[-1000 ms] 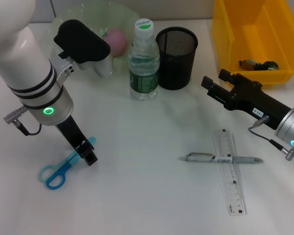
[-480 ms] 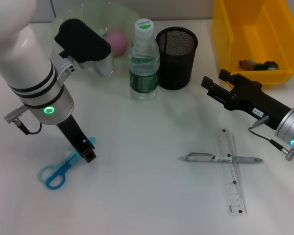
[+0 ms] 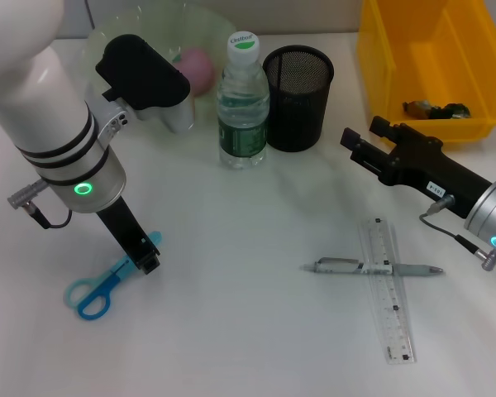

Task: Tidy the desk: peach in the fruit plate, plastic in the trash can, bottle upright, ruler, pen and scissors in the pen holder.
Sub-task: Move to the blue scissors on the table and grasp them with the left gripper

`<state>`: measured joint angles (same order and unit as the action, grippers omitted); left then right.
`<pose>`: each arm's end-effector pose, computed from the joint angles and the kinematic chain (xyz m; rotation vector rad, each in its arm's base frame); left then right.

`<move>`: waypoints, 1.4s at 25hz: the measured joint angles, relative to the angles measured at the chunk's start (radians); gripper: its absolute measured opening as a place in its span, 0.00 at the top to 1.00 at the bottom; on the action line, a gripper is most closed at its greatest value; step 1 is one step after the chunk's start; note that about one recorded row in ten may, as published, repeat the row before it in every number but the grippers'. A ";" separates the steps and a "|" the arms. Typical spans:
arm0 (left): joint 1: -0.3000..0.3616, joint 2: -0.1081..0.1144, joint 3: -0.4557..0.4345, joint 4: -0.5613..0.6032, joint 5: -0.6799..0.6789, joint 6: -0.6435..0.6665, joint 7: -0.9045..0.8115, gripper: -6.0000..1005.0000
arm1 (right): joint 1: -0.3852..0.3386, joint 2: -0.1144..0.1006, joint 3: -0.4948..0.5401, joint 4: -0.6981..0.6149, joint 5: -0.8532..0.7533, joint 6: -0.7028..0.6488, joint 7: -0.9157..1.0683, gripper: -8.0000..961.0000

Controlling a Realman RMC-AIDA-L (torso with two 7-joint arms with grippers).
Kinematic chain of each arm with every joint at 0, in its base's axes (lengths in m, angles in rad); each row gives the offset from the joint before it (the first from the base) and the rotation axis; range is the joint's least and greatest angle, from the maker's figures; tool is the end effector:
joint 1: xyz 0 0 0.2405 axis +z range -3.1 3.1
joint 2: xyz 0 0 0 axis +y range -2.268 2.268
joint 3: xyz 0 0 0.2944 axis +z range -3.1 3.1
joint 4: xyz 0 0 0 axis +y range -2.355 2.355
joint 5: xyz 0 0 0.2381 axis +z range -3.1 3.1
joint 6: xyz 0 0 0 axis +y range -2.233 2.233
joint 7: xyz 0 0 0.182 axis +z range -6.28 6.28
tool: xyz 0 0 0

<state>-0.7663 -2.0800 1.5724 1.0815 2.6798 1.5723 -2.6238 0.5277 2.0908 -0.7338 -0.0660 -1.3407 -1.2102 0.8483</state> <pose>-0.2251 0.4015 -0.0986 -2.6138 -0.8704 0.9226 0.3342 0.3828 -0.1129 -2.1401 0.8450 0.9053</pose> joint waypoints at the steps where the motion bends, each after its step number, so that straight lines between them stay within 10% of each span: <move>1: 0.000 0.000 0.001 0.000 0.000 0.000 0.000 0.65 | 0.000 0.000 0.000 0.000 0.000 0.000 0.000 0.32; 22: -0.012 0.000 0.001 0.005 0.006 0.001 -0.016 0.74 | 0.002 0.000 0.005 -0.004 0.000 0.001 0.000 0.32; 35: -0.031 0.000 0.037 0.000 0.034 0.012 -0.050 0.50 | 0.010 0.000 0.005 -0.003 0.000 0.001 0.000 0.32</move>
<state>-0.7970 -2.0800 1.6098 1.0815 2.7143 1.5840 -2.6735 0.5381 2.0908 -0.7286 -0.0686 -1.3406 -1.2087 0.8483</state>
